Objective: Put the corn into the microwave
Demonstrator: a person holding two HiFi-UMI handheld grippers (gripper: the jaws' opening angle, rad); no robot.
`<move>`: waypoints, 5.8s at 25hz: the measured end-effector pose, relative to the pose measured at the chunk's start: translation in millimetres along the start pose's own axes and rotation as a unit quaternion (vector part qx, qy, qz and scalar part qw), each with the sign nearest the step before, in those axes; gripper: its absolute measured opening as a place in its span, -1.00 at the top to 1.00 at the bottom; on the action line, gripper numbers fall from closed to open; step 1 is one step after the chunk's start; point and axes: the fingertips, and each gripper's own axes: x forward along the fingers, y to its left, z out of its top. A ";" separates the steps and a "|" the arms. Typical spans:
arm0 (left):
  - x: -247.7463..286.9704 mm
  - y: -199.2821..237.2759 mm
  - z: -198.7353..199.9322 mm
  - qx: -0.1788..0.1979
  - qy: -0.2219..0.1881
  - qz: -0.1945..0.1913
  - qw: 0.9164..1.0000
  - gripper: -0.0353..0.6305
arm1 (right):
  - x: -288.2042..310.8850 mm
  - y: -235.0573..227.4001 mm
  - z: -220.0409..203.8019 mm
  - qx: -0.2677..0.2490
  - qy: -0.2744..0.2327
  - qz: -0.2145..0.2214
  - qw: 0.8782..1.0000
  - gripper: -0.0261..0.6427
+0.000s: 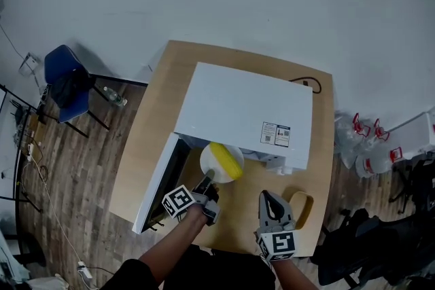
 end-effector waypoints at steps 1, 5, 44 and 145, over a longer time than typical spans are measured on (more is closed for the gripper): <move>4.6 2.9 0.8 0.001 -0.001 0.001 1.000 0.83 | 1.7 -1.2 -2.1 0.000 0.003 0.001 1.000 0.74; 23.8 13.7 3.3 0.005 -0.006 0.003 1.000 0.83 | 7.7 -5.7 -12.4 0.010 0.013 0.007 1.000 0.74; 119.6 51.7 33.0 -0.002 -0.046 0.033 0.998 0.84 | 21.3 -14.6 -41.4 0.015 0.044 0.021 0.999 0.74; -361.4 -128.6 -48.0 0.605 0.009 -0.057 0.794 0.84 | -201.7 262.7 15.3 -0.007 -0.090 -0.054 0.995 0.74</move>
